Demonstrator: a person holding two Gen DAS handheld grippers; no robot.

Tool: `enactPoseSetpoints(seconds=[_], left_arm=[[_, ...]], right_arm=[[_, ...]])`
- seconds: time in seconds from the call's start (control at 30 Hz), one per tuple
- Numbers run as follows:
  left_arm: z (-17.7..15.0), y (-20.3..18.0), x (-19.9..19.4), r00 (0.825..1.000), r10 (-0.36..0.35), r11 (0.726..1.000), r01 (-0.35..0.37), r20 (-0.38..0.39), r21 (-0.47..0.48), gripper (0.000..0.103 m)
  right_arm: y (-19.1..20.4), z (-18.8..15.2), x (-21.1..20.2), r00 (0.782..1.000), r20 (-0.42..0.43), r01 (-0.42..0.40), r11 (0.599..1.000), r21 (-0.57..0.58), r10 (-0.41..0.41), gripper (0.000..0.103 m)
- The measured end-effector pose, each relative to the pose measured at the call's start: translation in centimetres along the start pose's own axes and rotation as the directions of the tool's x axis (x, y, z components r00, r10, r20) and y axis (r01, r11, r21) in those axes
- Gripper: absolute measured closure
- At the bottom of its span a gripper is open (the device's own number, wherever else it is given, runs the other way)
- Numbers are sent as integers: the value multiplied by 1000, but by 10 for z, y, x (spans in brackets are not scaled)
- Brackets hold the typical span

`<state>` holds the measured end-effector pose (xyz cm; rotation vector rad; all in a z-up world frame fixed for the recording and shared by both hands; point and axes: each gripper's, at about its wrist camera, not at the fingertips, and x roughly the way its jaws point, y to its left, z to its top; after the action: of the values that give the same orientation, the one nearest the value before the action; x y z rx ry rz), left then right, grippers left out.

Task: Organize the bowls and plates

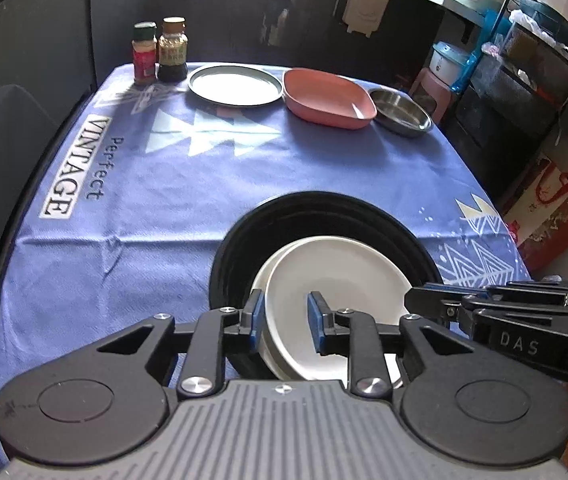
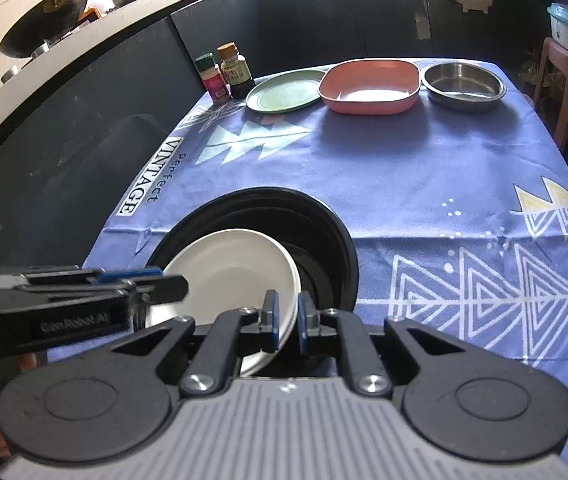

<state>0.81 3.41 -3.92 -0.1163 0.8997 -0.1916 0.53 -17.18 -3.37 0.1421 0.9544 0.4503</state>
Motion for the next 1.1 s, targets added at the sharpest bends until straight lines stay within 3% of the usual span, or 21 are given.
enactPoseSetpoints(seconds=[0.07,0.1,0.7,1.1], left_arm=[[0,0,-2,1000,24,1000,-24,16,2,63],[0,0,-3,999,38,999,-38,27,5,63],[11,20,-4,997,60,997,-58,53,-43,63],[51,40,3,989,99,991,-87,113,-104,63]], right_arm=[[-1,0,1,1000,-5,0,1000,1,0,93],[-1,-1,2,1000,-8,0,1000,2,0,93],[-7,13,-12,998,49,27,999,19,-28,93],[-10,48,-10,995,93,25,999,23,-27,93]])
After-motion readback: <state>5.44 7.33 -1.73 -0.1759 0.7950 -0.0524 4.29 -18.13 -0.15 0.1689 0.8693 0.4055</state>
